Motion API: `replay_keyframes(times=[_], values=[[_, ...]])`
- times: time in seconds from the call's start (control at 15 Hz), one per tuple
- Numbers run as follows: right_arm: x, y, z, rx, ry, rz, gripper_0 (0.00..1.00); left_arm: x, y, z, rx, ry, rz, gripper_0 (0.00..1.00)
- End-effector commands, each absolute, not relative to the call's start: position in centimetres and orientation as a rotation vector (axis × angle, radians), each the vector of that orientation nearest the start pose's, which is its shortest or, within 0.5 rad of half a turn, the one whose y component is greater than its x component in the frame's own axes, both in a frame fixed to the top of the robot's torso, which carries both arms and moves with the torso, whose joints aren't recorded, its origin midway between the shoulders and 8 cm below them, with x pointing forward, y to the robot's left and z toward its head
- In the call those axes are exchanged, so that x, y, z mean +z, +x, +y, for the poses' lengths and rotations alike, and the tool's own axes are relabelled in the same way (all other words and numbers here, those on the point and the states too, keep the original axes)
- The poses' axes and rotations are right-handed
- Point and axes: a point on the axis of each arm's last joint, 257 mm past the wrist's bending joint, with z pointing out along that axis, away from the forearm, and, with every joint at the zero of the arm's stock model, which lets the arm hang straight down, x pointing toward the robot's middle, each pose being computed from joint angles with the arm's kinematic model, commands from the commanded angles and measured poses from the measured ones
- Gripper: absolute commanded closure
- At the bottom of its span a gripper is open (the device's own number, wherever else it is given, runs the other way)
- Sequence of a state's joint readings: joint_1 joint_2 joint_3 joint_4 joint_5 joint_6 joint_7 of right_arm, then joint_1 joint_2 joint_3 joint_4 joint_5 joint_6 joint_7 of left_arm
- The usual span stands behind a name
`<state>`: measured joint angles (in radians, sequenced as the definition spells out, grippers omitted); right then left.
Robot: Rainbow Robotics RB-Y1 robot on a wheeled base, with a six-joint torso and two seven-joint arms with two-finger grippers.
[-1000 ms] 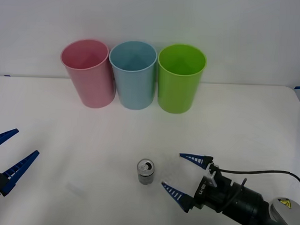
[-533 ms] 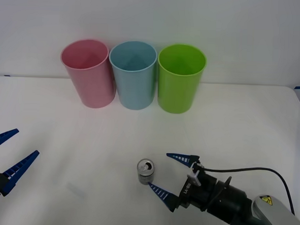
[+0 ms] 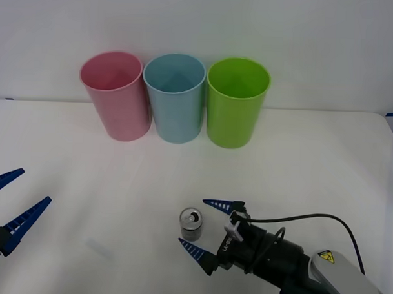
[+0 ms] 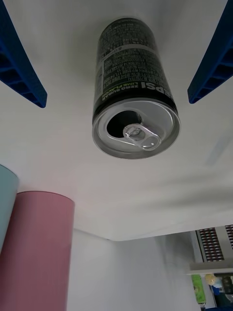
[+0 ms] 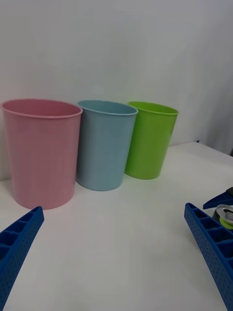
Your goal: Grasp the object on the table and drop it into the matching bin: aluminum can to the light blue bin, PET bottle to the pink bin.
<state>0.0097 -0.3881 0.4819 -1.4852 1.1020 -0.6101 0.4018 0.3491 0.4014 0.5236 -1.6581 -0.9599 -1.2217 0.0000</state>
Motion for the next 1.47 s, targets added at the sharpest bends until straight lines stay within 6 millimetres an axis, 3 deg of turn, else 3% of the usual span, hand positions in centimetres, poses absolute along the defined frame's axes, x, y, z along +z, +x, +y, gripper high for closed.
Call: replay_keyframes(times=[0.07,0.93,1.27,1.33,1.4,1.47], values=[[-31.6,37.9,0.0,0.632,-1.002,1.461,0.00,-16.9,34.2,33.0,-0.567,0.465,1.441,0.00],[-33.0,38.7,3.2,0.586,-1.028,1.476,0.00,-16.9,34.2,33.0,-0.567,0.465,1.441,0.00],[-33.0,38.9,3.2,0.575,-1.023,1.480,0.00,-16.9,34.2,33.0,-0.567,0.465,1.441,0.00],[-33.0,38.9,3.2,0.575,-1.021,1.481,0.65,-16.9,34.2,33.0,-0.567,0.465,1.441,0.00],[-33.0,38.9,3.2,0.574,-1.022,1.480,0.92,-16.9,34.2,33.0,-0.567,0.465,1.441,0.00],[-33.0,38.9,3.2,0.573,-1.021,1.480,1.00,-16.9,34.2,33.0,-0.567,0.465,1.441,0.00]])
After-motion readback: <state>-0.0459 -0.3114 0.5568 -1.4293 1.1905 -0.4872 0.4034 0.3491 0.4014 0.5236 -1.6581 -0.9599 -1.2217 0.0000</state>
